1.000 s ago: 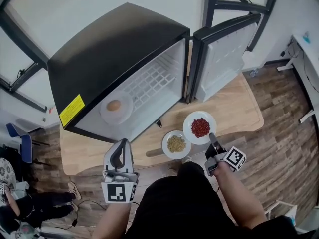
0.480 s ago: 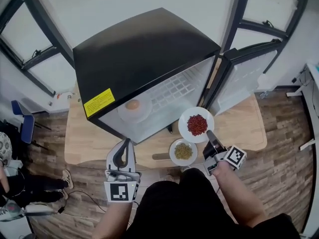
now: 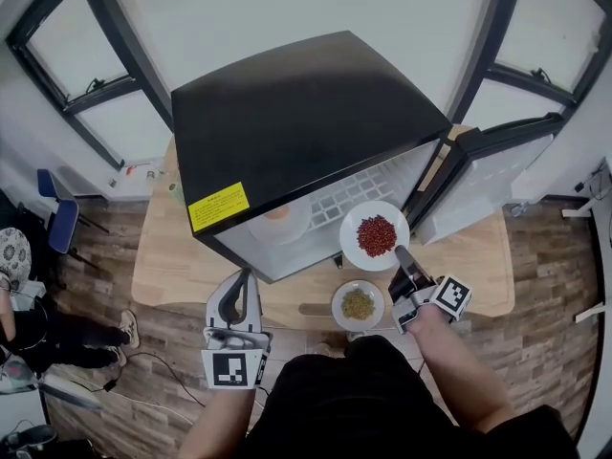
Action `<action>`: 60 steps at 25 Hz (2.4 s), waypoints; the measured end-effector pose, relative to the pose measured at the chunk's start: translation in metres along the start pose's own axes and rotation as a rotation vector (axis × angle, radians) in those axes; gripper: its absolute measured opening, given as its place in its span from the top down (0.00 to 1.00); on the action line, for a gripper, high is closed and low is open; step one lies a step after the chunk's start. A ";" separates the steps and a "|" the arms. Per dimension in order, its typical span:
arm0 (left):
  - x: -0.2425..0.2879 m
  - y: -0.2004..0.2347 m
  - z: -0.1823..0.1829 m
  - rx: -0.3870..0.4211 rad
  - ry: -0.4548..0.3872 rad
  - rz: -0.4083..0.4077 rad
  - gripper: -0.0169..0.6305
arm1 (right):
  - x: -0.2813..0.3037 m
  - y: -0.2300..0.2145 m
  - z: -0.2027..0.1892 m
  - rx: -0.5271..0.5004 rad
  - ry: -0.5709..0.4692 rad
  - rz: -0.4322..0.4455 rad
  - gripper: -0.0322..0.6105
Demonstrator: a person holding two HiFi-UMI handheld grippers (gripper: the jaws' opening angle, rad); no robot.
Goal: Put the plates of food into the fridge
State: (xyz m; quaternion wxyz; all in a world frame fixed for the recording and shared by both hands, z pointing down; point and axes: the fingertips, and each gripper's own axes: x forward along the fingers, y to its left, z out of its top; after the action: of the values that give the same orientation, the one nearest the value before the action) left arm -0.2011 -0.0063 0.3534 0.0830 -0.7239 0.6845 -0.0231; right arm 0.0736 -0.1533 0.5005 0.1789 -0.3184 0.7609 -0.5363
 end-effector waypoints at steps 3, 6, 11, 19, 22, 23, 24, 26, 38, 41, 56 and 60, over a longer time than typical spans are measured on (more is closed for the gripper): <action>0.003 0.001 -0.001 -0.005 0.019 0.012 0.97 | 0.015 0.009 0.005 0.003 0.018 0.016 0.90; 0.005 0.002 -0.004 -0.011 0.035 0.028 0.97 | 0.030 0.015 0.011 0.004 0.034 0.022 0.90; 0.012 -0.001 0.002 -0.041 0.049 0.044 0.97 | 0.052 0.022 0.019 -0.011 0.061 0.015 0.90; 0.021 0.000 0.010 -0.020 0.051 0.046 0.97 | 0.088 0.027 0.029 -0.013 0.071 0.000 0.90; 0.024 0.000 0.011 -0.042 0.055 0.056 0.97 | 0.099 0.026 0.032 -0.015 0.071 -0.011 0.90; 0.026 -0.001 0.011 -0.047 0.054 0.057 0.97 | 0.102 0.026 0.032 -0.017 0.073 -0.016 0.90; 0.028 -0.002 0.012 -0.049 0.053 0.056 0.97 | 0.104 0.026 0.032 -0.019 0.075 -0.022 0.90; 0.032 -0.005 0.012 -0.055 0.053 0.054 0.97 | 0.108 0.027 0.032 -0.019 0.078 -0.024 0.90; 0.044 -0.004 0.013 -0.050 0.056 0.076 0.97 | 0.134 0.026 0.035 -0.053 0.093 -0.040 0.90; 0.044 -0.003 0.012 -0.046 0.057 0.082 0.97 | 0.138 0.027 0.036 -0.118 0.110 -0.058 0.90; 0.040 -0.003 0.012 -0.044 0.071 0.100 0.97 | 0.149 0.020 0.039 -0.527 0.200 -0.255 0.81; 0.038 -0.003 0.009 -0.048 0.087 0.106 0.97 | 0.149 0.018 0.039 -0.581 0.218 -0.289 0.79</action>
State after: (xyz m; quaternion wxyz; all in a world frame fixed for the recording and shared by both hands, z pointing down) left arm -0.1949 -0.0432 0.3420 0.0367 -0.6867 0.7253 -0.0335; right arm -0.0171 -0.2779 0.4803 -0.0795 -0.4014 0.8435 -0.3479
